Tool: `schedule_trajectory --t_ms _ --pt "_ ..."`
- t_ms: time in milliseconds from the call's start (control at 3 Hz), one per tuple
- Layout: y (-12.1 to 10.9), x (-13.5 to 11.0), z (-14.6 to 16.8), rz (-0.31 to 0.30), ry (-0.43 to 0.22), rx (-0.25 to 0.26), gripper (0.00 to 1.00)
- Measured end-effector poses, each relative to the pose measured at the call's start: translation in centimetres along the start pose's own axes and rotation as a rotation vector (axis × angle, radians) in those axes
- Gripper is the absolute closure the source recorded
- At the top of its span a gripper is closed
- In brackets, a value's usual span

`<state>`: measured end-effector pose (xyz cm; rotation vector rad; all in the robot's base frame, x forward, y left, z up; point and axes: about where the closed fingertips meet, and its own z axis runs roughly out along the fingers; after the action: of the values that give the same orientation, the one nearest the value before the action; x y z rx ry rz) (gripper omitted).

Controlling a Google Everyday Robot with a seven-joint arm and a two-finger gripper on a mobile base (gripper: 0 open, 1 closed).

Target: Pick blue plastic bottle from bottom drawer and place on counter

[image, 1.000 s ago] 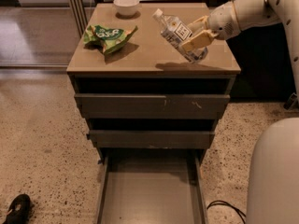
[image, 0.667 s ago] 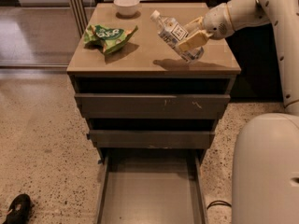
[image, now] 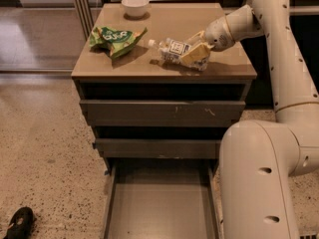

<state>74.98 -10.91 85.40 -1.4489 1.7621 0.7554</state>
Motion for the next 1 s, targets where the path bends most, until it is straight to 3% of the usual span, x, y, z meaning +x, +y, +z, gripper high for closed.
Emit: schedule_trajectory --t_ms 667,1000 --pt "-0.84 -0.23 0.29 0.023 -0.002 0.015 1.00" --pt "-0.81 -0.25 0.31 0.023 -0.002 0.015 0.86"
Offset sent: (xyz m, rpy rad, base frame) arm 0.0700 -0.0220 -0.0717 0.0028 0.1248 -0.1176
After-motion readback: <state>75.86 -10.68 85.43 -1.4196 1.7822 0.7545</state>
